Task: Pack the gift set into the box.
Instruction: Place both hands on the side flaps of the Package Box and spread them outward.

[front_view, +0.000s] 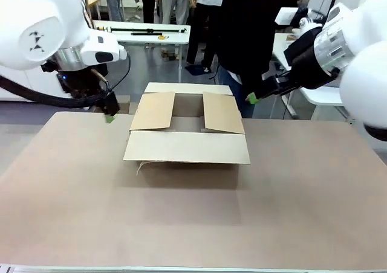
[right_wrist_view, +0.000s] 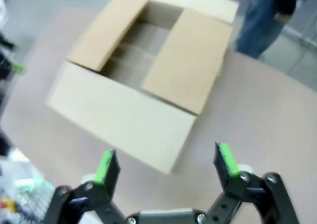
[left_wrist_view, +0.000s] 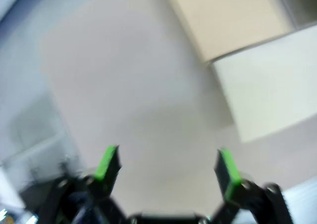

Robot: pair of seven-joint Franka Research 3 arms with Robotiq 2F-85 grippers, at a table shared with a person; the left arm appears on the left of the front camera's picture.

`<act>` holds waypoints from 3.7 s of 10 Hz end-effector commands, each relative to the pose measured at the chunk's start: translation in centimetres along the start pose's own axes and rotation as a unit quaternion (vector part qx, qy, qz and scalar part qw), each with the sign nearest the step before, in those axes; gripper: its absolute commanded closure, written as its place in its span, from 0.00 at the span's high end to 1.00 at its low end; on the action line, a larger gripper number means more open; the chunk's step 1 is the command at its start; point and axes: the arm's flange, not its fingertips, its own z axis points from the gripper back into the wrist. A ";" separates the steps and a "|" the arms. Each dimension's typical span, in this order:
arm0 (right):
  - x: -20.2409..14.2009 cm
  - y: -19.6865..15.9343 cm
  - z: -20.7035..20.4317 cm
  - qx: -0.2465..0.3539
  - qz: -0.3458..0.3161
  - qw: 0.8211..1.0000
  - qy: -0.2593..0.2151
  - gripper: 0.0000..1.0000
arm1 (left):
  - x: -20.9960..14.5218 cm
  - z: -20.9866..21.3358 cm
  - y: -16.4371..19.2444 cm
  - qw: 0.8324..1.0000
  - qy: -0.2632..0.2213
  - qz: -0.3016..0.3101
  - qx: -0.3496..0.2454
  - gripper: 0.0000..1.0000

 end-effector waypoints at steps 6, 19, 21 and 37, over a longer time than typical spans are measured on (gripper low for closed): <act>-0.3 -4.5 2.2 0.110 -0.135 0.985 0.013 1.00 | 3.9 1.9 -0.4 0.988 0.116 0.092 0.051 1.00; -0.3 -4.5 2.2 0.110 -0.135 0.985 0.013 1.00 | 4.3 3.2 -0.1 0.990 0.069 0.055 -0.109 1.00; -0.3 -4.5 2.2 0.110 -0.135 0.985 0.013 1.00 | 1.2 4.7 5.1 0.915 -0.074 -0.029 -0.396 1.00; 9.0 -2.7 -19.6 -0.163 -0.159 0.959 0.167 1.00 | 10.7 -2.4 1.3 0.949 -0.038 0.112 -0.291 1.00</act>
